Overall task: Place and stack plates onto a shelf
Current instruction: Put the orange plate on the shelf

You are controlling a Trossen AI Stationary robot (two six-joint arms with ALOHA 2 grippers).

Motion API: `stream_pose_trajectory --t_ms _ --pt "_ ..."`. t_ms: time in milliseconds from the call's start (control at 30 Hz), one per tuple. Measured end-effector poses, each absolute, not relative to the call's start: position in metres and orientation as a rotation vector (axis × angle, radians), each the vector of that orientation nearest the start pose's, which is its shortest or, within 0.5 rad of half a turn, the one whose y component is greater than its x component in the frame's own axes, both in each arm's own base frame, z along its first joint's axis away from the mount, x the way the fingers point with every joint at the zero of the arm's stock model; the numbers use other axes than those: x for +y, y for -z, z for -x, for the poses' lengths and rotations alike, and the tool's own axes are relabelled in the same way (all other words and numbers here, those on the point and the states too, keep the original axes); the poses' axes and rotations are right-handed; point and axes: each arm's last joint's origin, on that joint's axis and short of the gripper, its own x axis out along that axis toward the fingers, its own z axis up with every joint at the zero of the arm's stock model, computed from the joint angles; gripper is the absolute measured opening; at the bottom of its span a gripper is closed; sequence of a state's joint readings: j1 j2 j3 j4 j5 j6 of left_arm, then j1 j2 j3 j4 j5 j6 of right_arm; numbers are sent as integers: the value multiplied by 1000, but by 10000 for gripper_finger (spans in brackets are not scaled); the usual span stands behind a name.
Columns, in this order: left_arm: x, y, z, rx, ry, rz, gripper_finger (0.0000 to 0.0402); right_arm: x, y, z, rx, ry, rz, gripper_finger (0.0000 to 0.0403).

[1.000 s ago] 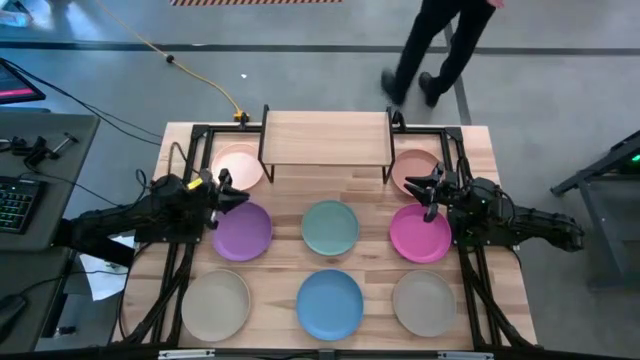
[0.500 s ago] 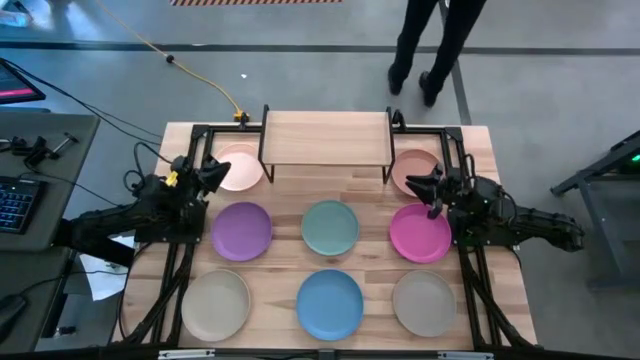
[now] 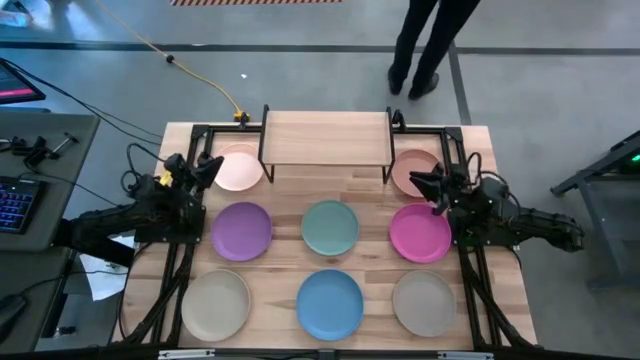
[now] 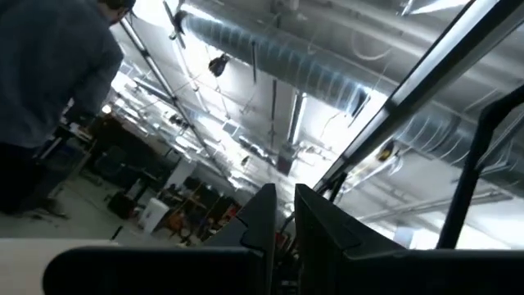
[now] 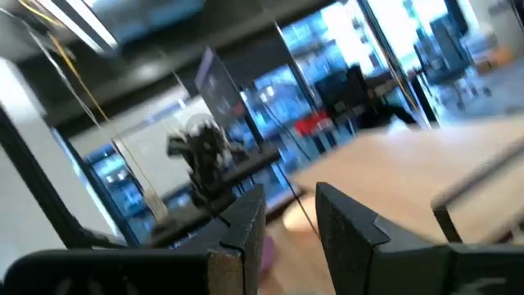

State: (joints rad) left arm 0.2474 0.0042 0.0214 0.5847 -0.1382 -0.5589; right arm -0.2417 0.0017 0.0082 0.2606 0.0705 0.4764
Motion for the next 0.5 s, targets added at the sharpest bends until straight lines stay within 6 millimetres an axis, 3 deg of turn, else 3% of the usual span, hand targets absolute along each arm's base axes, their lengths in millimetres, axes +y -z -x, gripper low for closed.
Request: stream_pose_trajectory --t_ms 200,500 --pt "22 -250 -71 -695 -192 498 35 -23 -212 -85 -422 214 -375 134" --pt "22 -316 -72 -562 -244 381 35 -24 -261 -77 -441 332 -296 169"
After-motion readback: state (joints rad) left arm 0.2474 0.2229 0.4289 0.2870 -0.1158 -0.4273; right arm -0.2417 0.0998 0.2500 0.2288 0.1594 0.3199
